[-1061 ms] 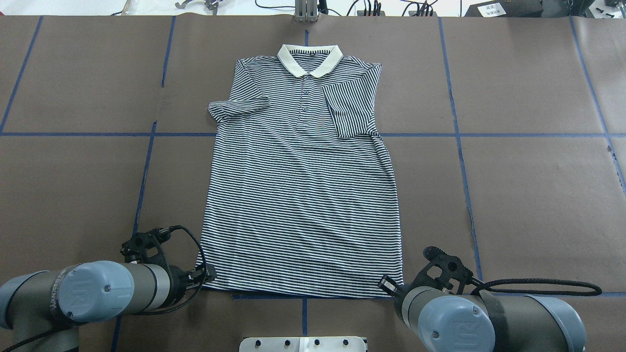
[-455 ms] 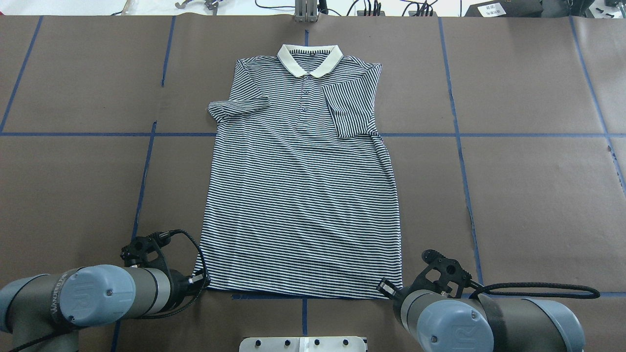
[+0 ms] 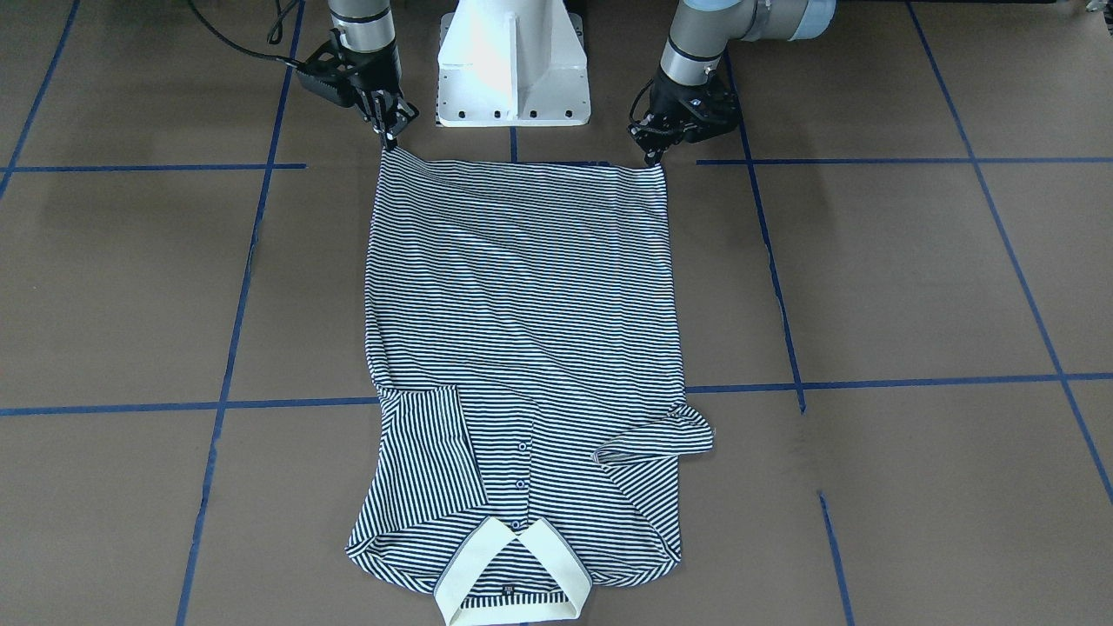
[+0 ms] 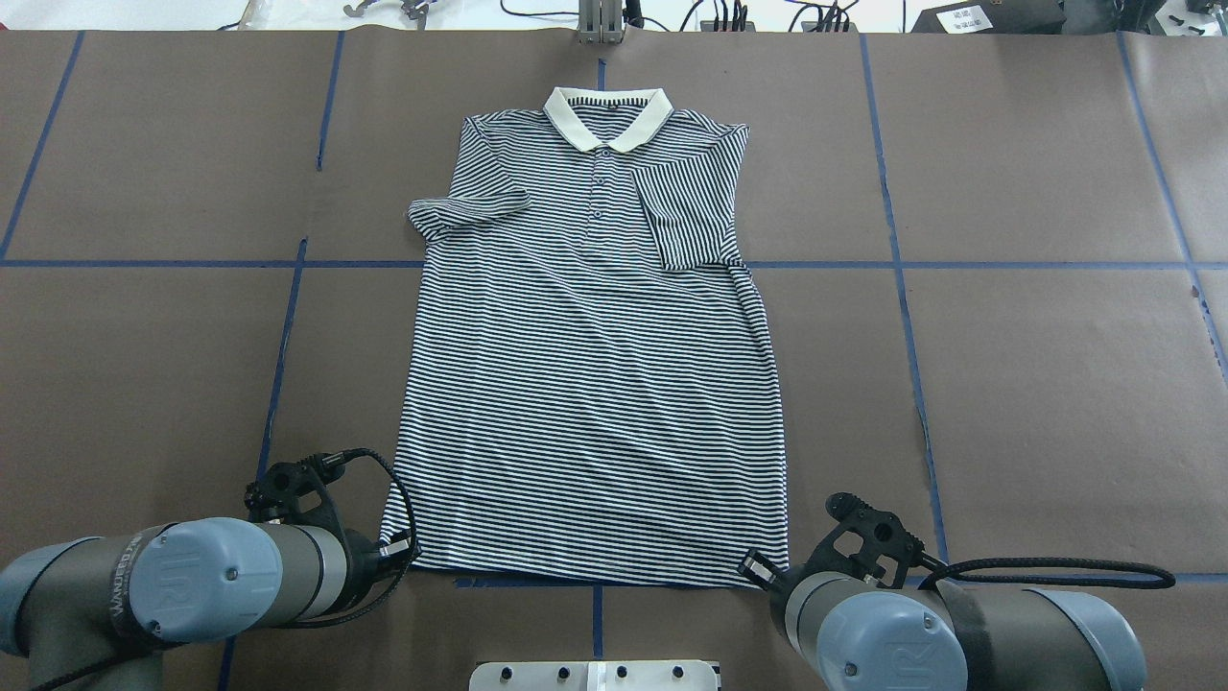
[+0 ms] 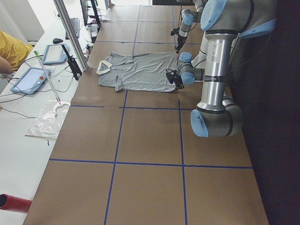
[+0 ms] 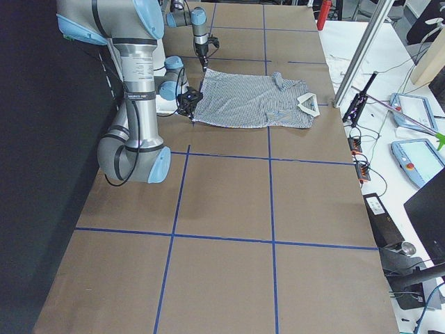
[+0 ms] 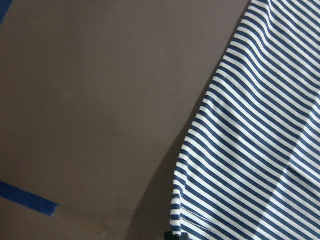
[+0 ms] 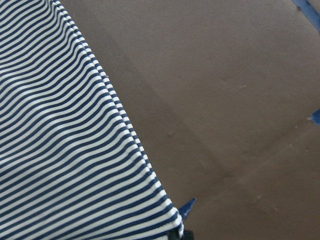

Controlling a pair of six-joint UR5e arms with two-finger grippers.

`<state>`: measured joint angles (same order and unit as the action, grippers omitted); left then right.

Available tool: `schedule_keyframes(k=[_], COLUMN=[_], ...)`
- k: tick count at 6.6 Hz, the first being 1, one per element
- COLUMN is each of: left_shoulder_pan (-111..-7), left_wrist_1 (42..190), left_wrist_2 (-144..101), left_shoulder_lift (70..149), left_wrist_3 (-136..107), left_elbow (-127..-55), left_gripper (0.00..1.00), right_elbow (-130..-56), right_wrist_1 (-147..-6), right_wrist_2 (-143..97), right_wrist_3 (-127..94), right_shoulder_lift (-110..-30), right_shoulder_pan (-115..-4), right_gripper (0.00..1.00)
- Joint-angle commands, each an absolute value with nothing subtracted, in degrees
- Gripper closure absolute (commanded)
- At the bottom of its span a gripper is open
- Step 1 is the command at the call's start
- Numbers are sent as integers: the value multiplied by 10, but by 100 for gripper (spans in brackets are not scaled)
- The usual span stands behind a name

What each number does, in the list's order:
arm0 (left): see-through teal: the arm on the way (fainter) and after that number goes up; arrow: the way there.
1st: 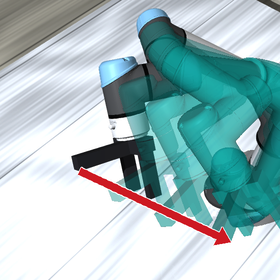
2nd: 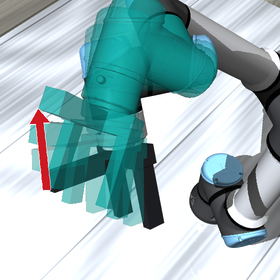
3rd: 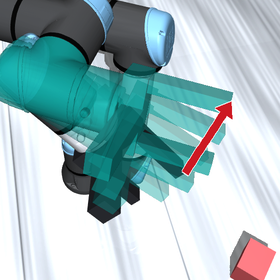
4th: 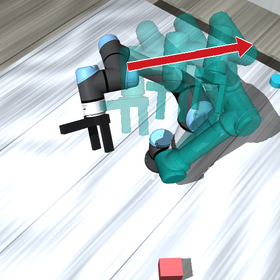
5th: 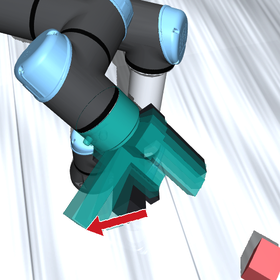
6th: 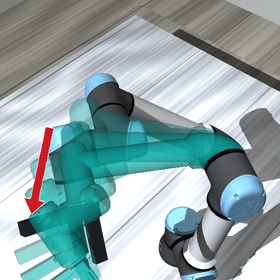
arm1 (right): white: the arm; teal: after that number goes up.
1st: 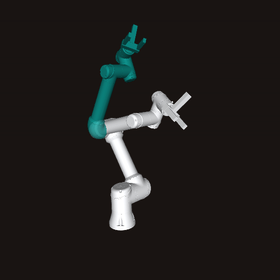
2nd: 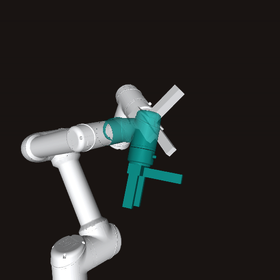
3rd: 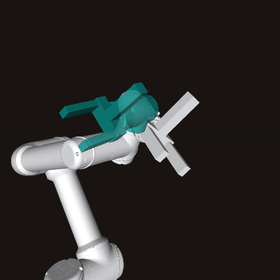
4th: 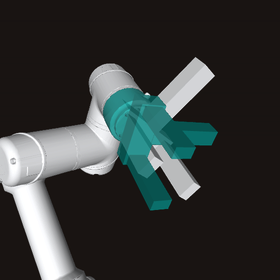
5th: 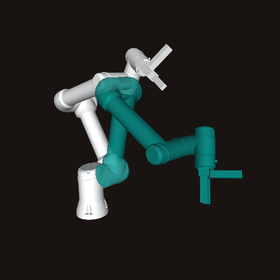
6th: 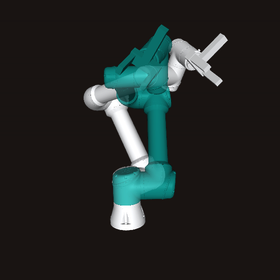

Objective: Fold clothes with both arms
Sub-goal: 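Move the left gripper to the hem corner and grasp both hem corners, then lift the hem with both grippers and fold it toward the collar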

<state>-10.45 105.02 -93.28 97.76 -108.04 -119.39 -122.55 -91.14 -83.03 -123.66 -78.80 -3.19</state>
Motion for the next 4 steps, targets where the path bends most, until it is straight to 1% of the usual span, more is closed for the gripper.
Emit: schedule_keyframes(k=[1,2,3,4], left_shoulder_pan=[-51,-18,13,18], left_wrist_1=[1026,973,934,930], left_wrist_2=[-930,-915,-912,-911], left_shoulder_lift=[976,979,979,982], left_wrist_3=[-1165,-1195,-1238,-1293], left_elbow=[-1222,-1269,-1296,-1294], left_gripper=[100,100,100,100], right_elbow=[-1236,-1262,-1317,-1339], right_wrist_1=[-911,-911,-911,-911], right_wrist_2=[-831,-832,-832,-832], right_wrist_3=[-1237,-1237,-1237,-1237], right_shoulder_lift=[-793,-832,-878,-880], right_shoulder_pan=[-22,2,30,32], right_gripper=[100,100,100,100])
